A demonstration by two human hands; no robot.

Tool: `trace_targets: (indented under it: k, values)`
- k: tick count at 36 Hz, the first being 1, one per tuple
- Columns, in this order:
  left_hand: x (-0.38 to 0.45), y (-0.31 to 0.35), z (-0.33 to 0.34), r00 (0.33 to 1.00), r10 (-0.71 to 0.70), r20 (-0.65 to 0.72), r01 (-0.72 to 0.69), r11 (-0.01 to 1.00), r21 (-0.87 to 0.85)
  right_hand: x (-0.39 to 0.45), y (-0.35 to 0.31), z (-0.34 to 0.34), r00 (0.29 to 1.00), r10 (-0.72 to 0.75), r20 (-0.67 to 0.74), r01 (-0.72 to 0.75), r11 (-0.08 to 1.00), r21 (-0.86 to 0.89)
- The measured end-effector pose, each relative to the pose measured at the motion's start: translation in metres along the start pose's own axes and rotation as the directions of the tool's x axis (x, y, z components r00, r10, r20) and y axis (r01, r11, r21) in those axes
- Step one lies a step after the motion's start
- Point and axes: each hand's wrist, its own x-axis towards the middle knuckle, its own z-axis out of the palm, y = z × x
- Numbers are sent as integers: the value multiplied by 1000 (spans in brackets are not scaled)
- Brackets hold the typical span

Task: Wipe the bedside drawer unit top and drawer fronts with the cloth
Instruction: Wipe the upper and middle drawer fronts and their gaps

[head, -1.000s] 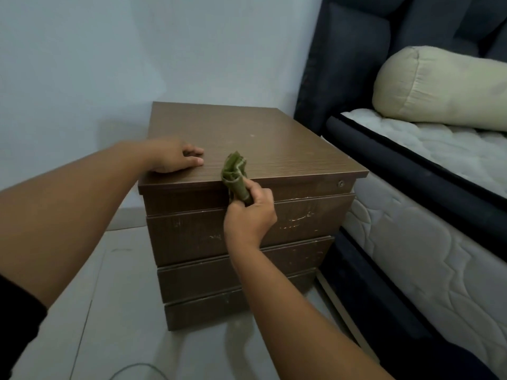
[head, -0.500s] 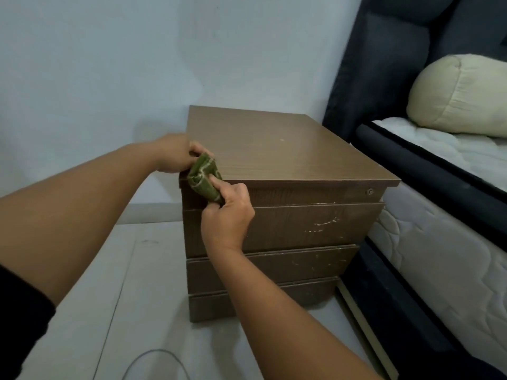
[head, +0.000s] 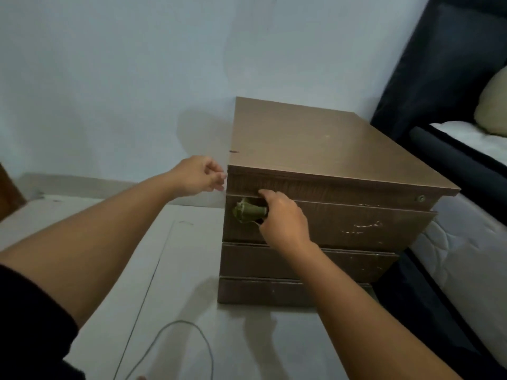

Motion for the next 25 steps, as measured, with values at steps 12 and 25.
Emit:
trace_targets:
  k: [12,25]
  values:
    - [-13,-19,14,998,-50,33,52,998,-42,3,2,-1,999,15,28,-15,1000,4]
    - [-27,-14,19,986,-126,111,131,991,-37,-20,4,-31,986,22,168,-44,991,125]
